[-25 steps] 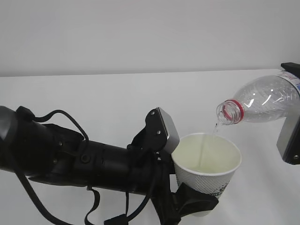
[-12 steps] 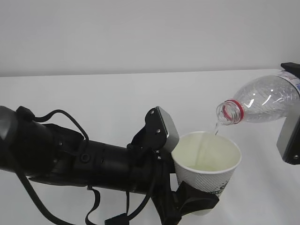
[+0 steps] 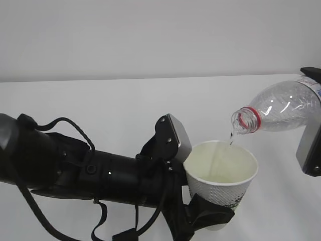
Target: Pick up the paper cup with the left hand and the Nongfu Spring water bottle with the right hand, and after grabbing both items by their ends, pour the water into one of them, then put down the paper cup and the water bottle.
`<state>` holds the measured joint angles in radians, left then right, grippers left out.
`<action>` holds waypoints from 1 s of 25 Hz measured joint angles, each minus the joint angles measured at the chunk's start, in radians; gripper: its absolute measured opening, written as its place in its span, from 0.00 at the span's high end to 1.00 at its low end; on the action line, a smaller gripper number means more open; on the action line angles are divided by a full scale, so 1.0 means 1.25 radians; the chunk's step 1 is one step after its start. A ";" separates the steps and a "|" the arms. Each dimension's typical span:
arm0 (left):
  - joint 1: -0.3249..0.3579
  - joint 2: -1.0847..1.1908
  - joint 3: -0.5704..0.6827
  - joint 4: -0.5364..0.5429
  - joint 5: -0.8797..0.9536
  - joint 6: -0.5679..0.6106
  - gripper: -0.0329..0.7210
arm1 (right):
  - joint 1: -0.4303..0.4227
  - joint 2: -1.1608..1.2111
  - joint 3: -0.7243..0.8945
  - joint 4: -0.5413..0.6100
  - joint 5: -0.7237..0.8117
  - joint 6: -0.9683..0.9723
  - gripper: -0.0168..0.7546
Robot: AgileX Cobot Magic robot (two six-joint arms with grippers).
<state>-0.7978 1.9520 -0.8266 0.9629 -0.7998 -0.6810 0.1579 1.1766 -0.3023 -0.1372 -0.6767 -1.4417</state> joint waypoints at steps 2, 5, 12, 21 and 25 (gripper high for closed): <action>0.000 0.000 0.000 -0.001 0.000 0.000 0.26 | 0.000 0.000 0.000 0.000 0.000 0.000 0.43; 0.000 0.000 0.000 -0.001 0.000 0.000 0.26 | 0.000 0.000 0.000 0.000 0.000 0.000 0.43; 0.000 0.000 0.000 -0.001 0.000 0.000 0.26 | 0.000 0.000 0.000 0.000 0.000 0.000 0.43; 0.000 0.000 0.000 0.005 0.000 0.000 0.26 | 0.000 0.000 0.000 0.000 0.000 0.000 0.43; 0.000 0.000 0.000 0.011 0.000 0.000 0.26 | 0.000 0.000 0.000 0.000 0.000 -0.001 0.43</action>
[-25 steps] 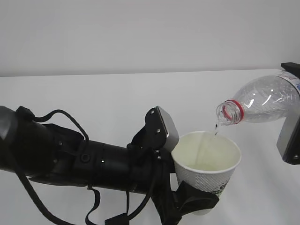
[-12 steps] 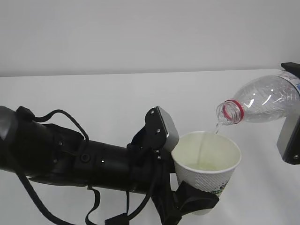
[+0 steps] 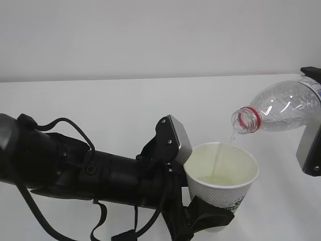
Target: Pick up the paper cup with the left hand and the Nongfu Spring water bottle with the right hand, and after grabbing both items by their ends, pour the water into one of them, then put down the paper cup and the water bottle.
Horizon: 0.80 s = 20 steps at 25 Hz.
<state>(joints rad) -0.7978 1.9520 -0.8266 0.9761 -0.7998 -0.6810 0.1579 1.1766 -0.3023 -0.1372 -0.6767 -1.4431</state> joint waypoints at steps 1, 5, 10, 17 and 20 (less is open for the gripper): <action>0.000 0.000 0.000 0.001 0.000 0.000 0.26 | 0.000 0.000 0.000 0.000 0.000 0.000 0.43; 0.000 0.000 0.000 0.001 0.000 0.004 0.26 | 0.000 0.000 0.000 0.000 0.000 0.000 0.43; 0.000 0.000 0.000 0.003 0.000 0.006 0.26 | 0.000 0.000 0.000 0.000 0.000 0.000 0.43; 0.000 0.000 0.000 0.004 0.000 0.008 0.26 | 0.000 0.000 0.000 0.000 0.000 0.000 0.43; 0.000 0.000 0.000 0.004 0.000 0.008 0.26 | 0.000 0.000 0.000 0.000 0.000 0.000 0.43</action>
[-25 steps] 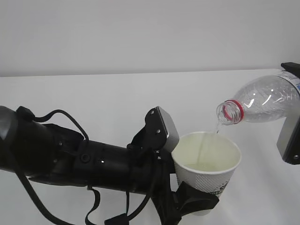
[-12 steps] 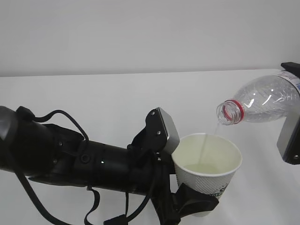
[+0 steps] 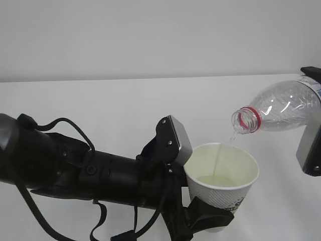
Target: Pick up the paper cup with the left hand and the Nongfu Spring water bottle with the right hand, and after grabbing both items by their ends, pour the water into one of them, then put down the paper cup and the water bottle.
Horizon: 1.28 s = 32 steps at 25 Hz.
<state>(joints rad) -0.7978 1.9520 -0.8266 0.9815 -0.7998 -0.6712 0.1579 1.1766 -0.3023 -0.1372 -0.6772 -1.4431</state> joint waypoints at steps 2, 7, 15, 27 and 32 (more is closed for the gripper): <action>0.000 0.000 0.000 0.000 0.000 0.000 0.26 | 0.000 0.000 0.000 0.000 0.000 0.000 0.43; 0.000 0.000 0.000 0.002 0.000 0.002 0.26 | 0.000 0.000 0.000 0.000 0.000 0.000 0.43; 0.000 0.000 0.000 0.002 0.000 0.002 0.26 | 0.000 0.000 0.000 0.000 0.000 0.000 0.43; 0.000 0.000 0.000 0.003 0.000 0.002 0.26 | 0.000 0.000 0.000 0.000 -0.001 0.000 0.43; 0.000 0.000 0.000 0.003 0.000 0.002 0.26 | 0.000 0.000 0.000 0.000 -0.001 0.000 0.43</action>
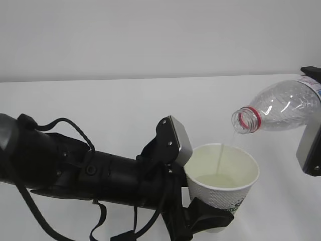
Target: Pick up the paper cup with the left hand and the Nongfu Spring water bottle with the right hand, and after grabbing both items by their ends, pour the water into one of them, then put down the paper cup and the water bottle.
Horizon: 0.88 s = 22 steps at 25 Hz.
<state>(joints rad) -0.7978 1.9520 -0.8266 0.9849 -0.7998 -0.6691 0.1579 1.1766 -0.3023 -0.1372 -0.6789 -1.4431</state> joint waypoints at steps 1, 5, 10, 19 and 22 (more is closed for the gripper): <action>0.000 0.000 0.000 0.000 0.000 0.000 0.26 | 0.000 0.000 0.000 0.000 0.000 0.000 0.43; 0.000 0.000 0.000 0.000 0.000 0.000 0.26 | 0.000 0.000 0.000 0.000 0.000 -0.001 0.43; 0.000 0.000 0.000 0.000 0.000 0.000 0.26 | 0.000 0.000 0.000 0.000 -0.002 -0.001 0.43; 0.000 0.000 0.000 0.000 0.000 0.000 0.26 | 0.000 0.000 0.000 0.000 -0.003 -0.004 0.43; 0.000 0.000 0.000 0.000 0.000 0.000 0.26 | 0.000 0.000 0.000 0.000 -0.003 -0.004 0.43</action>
<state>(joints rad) -0.7978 1.9520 -0.8266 0.9849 -0.7998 -0.6687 0.1579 1.1766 -0.3023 -0.1372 -0.6831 -1.4475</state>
